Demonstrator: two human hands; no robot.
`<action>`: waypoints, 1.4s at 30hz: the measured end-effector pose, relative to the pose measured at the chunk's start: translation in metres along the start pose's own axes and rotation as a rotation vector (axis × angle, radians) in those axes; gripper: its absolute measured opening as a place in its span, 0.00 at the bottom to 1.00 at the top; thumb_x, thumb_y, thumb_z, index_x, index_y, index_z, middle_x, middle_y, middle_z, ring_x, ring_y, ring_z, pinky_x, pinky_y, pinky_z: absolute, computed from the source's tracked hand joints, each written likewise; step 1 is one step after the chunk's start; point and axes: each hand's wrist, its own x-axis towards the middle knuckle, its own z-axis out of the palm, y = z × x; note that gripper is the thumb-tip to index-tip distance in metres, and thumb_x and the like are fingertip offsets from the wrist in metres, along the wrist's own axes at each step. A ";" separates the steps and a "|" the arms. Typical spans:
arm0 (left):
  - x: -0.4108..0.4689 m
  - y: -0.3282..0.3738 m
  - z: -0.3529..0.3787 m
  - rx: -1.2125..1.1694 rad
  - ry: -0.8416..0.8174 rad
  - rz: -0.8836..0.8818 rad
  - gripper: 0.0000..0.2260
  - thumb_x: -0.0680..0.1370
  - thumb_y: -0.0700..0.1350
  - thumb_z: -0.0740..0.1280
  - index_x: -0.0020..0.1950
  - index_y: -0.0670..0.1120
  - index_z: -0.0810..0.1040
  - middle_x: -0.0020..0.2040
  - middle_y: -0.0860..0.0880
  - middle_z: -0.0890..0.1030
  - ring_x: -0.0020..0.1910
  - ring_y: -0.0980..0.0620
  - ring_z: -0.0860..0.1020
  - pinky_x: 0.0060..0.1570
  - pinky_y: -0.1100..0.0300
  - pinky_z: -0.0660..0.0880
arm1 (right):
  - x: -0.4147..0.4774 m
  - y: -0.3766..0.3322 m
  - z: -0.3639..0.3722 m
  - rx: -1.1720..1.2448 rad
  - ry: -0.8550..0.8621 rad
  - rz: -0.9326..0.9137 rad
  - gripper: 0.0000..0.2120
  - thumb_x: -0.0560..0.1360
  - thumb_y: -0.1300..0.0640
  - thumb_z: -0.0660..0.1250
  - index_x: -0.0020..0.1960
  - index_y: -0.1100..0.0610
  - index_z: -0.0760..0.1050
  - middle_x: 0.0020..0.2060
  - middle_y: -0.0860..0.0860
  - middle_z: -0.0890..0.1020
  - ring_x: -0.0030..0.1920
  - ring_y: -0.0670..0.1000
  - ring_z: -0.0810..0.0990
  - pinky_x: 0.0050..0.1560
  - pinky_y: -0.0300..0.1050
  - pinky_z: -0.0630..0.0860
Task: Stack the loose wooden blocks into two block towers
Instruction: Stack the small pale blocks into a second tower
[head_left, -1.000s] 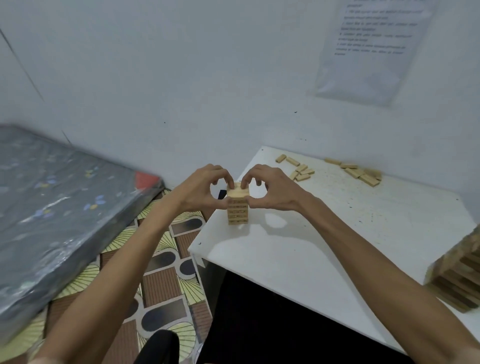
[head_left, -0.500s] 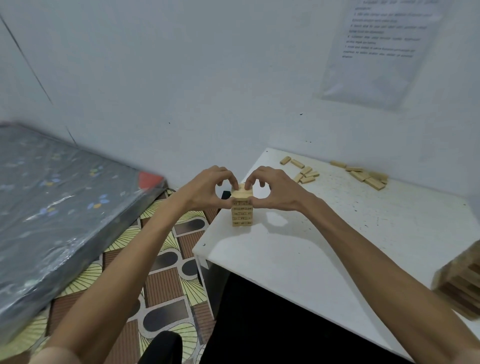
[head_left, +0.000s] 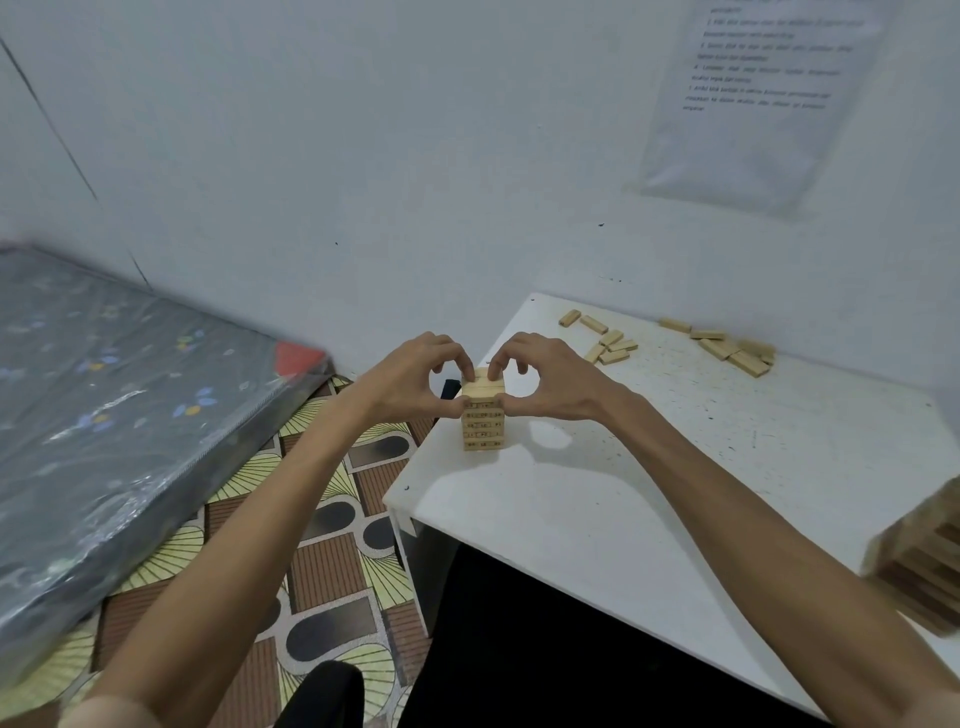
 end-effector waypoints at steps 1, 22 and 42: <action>0.000 0.000 0.000 0.002 0.000 -0.001 0.18 0.70 0.61 0.71 0.57 0.56 0.79 0.53 0.59 0.77 0.51 0.56 0.71 0.46 0.62 0.67 | 0.000 0.000 0.000 0.001 -0.001 0.003 0.13 0.73 0.49 0.76 0.55 0.46 0.78 0.52 0.38 0.76 0.51 0.45 0.74 0.45 0.35 0.66; -0.001 -0.003 0.001 -0.046 0.004 -0.004 0.22 0.70 0.65 0.69 0.59 0.55 0.78 0.54 0.61 0.79 0.49 0.56 0.73 0.46 0.62 0.66 | -0.001 0.004 0.003 0.024 -0.007 0.020 0.15 0.74 0.47 0.75 0.58 0.44 0.76 0.55 0.39 0.78 0.53 0.45 0.76 0.44 0.38 0.68; -0.007 -0.006 0.006 -0.154 0.062 -0.044 0.28 0.70 0.65 0.72 0.67 0.54 0.76 0.62 0.61 0.79 0.57 0.60 0.76 0.49 0.67 0.67 | 0.001 0.011 0.007 0.028 -0.039 0.057 0.29 0.73 0.40 0.73 0.71 0.43 0.70 0.64 0.39 0.74 0.61 0.43 0.73 0.51 0.37 0.69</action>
